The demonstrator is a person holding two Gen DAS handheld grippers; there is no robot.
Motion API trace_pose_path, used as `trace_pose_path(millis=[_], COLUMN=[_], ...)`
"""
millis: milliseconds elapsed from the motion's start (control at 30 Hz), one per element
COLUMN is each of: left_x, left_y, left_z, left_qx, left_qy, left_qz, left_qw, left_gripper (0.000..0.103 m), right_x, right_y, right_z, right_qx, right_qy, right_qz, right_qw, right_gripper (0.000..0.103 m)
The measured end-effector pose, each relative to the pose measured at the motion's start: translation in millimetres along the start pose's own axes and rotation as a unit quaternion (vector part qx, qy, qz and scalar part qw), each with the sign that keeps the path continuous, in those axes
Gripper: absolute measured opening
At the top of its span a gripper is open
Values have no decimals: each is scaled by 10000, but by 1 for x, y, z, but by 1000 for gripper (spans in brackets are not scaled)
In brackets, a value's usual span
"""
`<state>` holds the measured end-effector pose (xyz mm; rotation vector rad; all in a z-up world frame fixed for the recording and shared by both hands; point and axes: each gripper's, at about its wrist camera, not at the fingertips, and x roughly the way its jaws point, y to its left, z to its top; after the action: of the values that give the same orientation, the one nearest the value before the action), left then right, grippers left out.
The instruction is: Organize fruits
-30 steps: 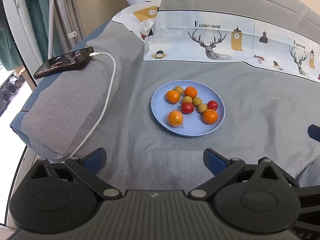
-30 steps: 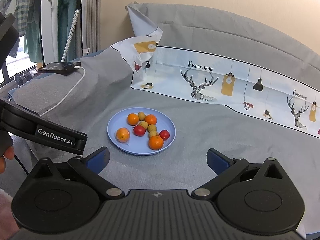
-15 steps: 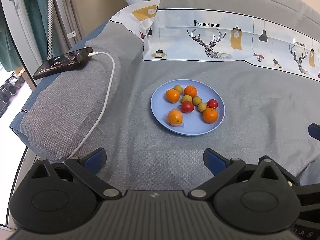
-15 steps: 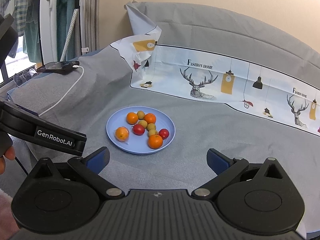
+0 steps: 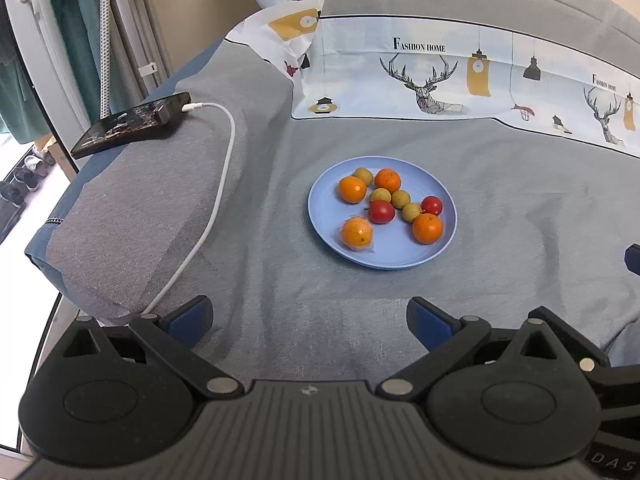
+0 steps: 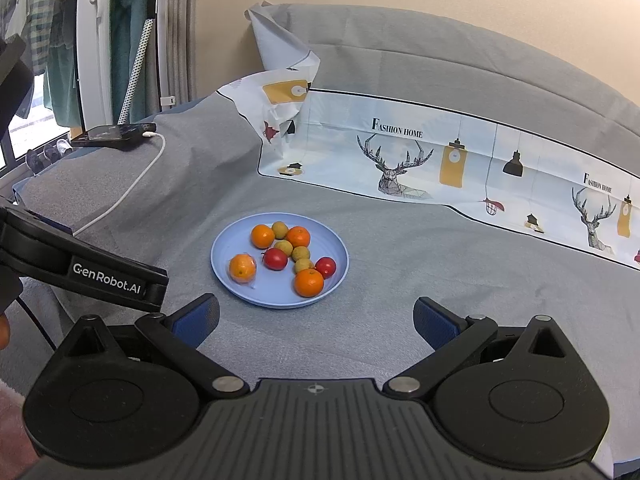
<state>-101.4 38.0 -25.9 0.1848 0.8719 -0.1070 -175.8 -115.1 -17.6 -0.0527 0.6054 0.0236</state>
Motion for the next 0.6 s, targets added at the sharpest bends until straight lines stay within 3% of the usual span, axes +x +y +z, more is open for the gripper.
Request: trace_pose_path(millis=[600], left_x=[2], left_y=[0], left_z=[-1], left_qx=[32], left_qy=[20], left_qz=[29], left_qw=[10000], left_gripper=[103], right_x=[0], right_y=[-1], right_z=[-1], right_qx=[10], right_qy=[2], right_qz=[4], right_qw=[10000], right_gripper=[102])
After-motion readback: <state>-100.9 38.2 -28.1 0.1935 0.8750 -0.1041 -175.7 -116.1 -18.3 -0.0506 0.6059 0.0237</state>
